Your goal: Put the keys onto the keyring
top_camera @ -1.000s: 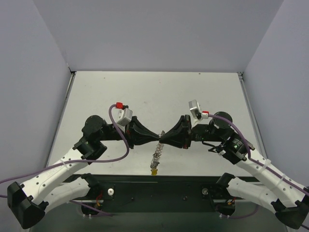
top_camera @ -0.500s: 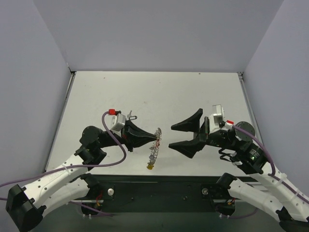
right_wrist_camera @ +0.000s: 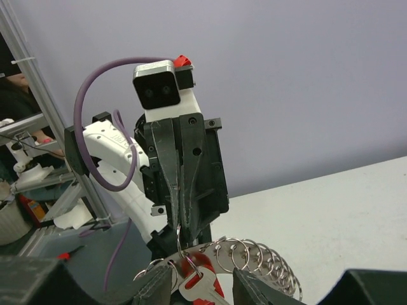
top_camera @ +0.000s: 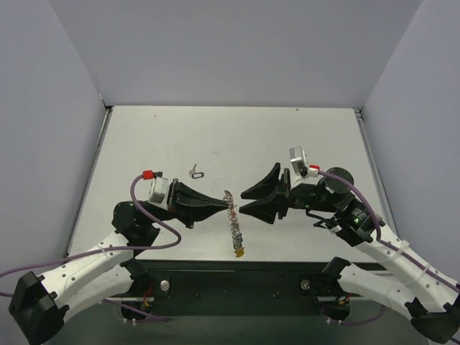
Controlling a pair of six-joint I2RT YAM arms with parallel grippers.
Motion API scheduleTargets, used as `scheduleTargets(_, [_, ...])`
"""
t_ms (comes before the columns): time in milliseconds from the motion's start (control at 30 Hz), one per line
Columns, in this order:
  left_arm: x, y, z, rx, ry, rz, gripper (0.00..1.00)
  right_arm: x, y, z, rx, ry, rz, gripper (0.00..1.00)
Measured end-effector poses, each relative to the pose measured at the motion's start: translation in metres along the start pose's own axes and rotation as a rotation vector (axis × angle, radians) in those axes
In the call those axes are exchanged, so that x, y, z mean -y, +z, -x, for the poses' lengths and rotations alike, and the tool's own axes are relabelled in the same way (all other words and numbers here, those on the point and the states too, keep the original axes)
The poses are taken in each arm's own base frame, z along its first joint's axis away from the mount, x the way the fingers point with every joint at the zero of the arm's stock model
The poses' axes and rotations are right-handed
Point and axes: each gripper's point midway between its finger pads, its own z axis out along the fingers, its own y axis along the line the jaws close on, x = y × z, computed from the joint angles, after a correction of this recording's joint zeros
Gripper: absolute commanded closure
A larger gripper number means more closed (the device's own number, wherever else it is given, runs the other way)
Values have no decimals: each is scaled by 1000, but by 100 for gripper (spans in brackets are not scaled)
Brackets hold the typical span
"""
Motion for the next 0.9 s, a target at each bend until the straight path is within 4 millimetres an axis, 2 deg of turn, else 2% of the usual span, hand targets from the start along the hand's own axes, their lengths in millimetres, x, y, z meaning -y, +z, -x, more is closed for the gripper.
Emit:
scheduleTargets(233, [2,2,6,29,10,-18,100,-6,2,3,8,10,39,64])
scheduleTargets(467, [1,2,5,24,7,-16,100,-9,2,5,16,5,54,64])
scheduleTargets(633, [-6,4,-6,-46,-23,11,100,-10,4,10,15,1,62,62])
scheduleTargets(900, [-15,7,-10,-165,-8,66,100,-8,7,10,-35,-12,61,61])
